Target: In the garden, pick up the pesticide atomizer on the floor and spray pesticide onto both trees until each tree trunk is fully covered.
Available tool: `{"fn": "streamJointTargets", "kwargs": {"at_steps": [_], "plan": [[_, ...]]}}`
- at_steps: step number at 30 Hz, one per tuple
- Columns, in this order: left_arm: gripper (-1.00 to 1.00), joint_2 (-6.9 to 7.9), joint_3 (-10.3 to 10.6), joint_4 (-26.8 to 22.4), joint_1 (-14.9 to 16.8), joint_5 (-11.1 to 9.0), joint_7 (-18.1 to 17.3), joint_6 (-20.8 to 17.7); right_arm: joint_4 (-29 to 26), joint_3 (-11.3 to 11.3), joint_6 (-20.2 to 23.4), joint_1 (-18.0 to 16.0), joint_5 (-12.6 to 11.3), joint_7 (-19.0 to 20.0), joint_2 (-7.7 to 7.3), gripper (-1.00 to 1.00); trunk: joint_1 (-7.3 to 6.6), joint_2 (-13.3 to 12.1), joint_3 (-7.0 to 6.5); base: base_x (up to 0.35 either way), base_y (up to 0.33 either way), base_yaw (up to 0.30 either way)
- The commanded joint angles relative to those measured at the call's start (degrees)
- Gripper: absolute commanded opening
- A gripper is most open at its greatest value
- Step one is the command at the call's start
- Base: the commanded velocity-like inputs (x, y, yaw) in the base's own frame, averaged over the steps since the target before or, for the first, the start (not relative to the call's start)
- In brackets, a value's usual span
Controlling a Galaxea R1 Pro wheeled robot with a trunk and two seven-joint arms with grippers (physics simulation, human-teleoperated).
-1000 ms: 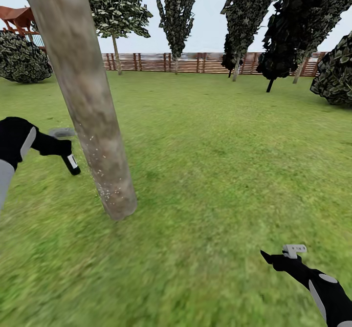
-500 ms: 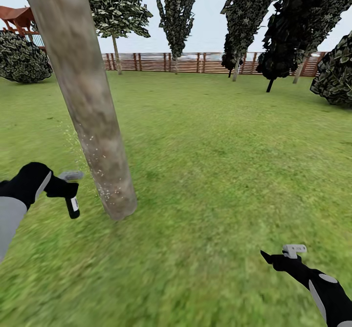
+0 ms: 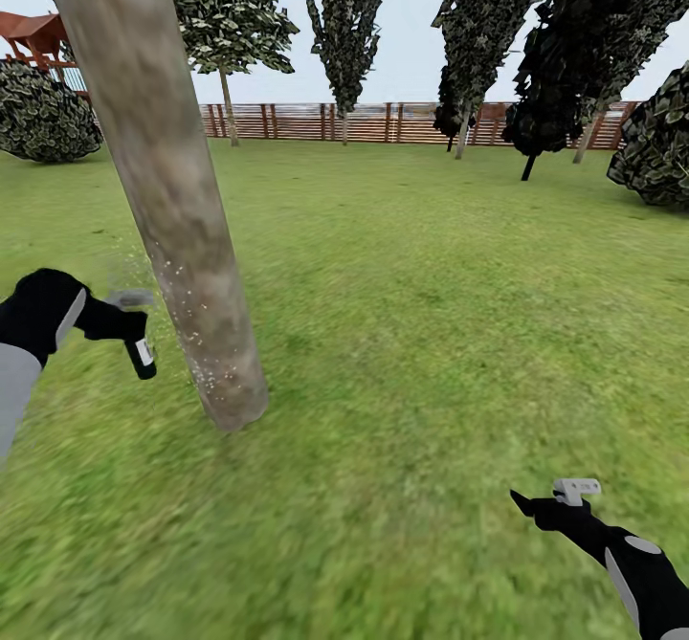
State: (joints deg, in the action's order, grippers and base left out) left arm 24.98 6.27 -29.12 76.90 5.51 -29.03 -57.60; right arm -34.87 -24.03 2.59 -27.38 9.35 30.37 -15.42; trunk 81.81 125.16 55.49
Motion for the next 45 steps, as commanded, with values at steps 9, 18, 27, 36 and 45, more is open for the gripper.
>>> {"fn": "streamJointTargets", "kwargs": {"at_steps": [9, 18, 27, 36, 45], "plan": [[-1.00, -0.73, -0.2, 0.3, -13.8, 0.1, -0.1, 7.2, -0.2, -0.4, 0.3, 0.0, 0.5, 0.6, 0.04, 1.00, -0.02, 0.0, 0.04, 0.000, 0.000, 0.000], [-1.00, -0.89, -0.2, 0.4, -14.3, -4.1, 0.0, 7.7, -0.1, -0.4, 0.3, 0.0, 0.5, 0.4, 0.02, 1.00, -0.02, 0.0, 0.04, 0.000, -0.116, 0.047], [-1.00, -1.58, -0.2, 0.4, -14.8, -4.1, 2.3, 7.7, -0.1, -0.4, 0.3, 0.0, 0.5, 0.6, -0.05, 1.00, -0.02, 0.0, 0.04, -0.068, -0.268, 0.100], [-1.00, -4.60, -1.0, 0.4, -14.9, -4.3, 6.3, 7.7, -0.2, -0.4, 0.4, 0.0, 0.5, 0.6, 0.01, 1.00, -0.02, 0.0, 0.04, -0.029, -0.269, 0.075], [-1.00, -4.67, -1.2, 0.4, -14.9, -4.4, 6.4, 7.7, -0.2, -0.4, 0.3, 0.0, 0.5, 0.6, -0.01, 1.00, -0.02, 0.0, 0.04, 0.016, -0.269, 0.274]]}}
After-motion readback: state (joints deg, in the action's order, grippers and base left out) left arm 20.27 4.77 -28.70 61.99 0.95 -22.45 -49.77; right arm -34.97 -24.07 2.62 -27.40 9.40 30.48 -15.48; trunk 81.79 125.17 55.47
